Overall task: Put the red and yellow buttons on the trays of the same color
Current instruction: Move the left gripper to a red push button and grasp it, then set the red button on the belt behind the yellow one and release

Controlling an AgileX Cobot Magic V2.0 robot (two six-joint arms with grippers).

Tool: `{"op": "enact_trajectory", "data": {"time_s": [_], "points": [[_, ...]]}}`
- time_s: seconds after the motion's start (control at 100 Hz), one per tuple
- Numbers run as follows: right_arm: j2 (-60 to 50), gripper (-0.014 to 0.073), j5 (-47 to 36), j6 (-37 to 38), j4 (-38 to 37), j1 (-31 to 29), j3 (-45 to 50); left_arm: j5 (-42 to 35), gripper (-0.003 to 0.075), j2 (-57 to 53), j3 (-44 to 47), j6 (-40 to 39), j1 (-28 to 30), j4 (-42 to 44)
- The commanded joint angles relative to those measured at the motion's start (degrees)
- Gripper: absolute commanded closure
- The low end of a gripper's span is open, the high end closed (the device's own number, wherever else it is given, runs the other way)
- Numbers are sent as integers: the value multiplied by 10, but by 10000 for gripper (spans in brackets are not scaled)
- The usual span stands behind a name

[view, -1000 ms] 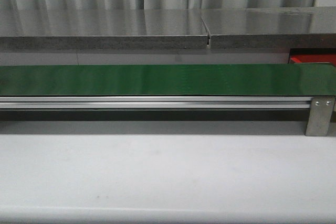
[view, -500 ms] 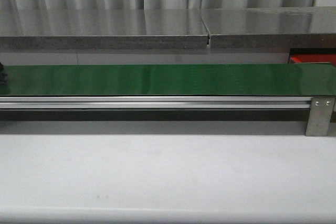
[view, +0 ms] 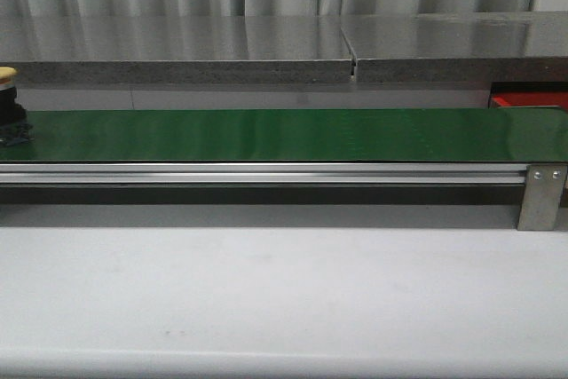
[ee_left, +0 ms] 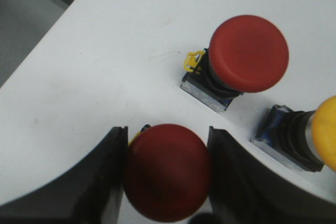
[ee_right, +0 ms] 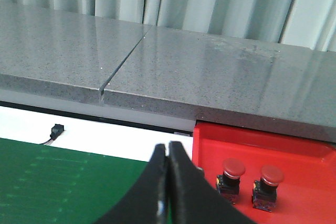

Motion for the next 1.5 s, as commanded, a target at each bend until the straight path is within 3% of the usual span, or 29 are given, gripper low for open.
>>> {"op": "enact_trajectory", "data": {"time_s": [0.0,0.39,0.76,1.18,1.49], "points": [[-3,662,-1,-3,4,0,-17,-10,741,-57,-19,-7,1,-7],[-3,662,-1,-3,4,0,-17,53,741,-201,-17,-7,-7,-70],[-3,662,-1,-3,4,0,-17,60,741,-311,75,4,-93,-62],[-3,662,-1,-3,4,0,-17,-56,741,-313,225,4,-143,-68],[-3,662,-1,-3,4,0,-17,-74,741,-274,235,4,-145,-83]]}}
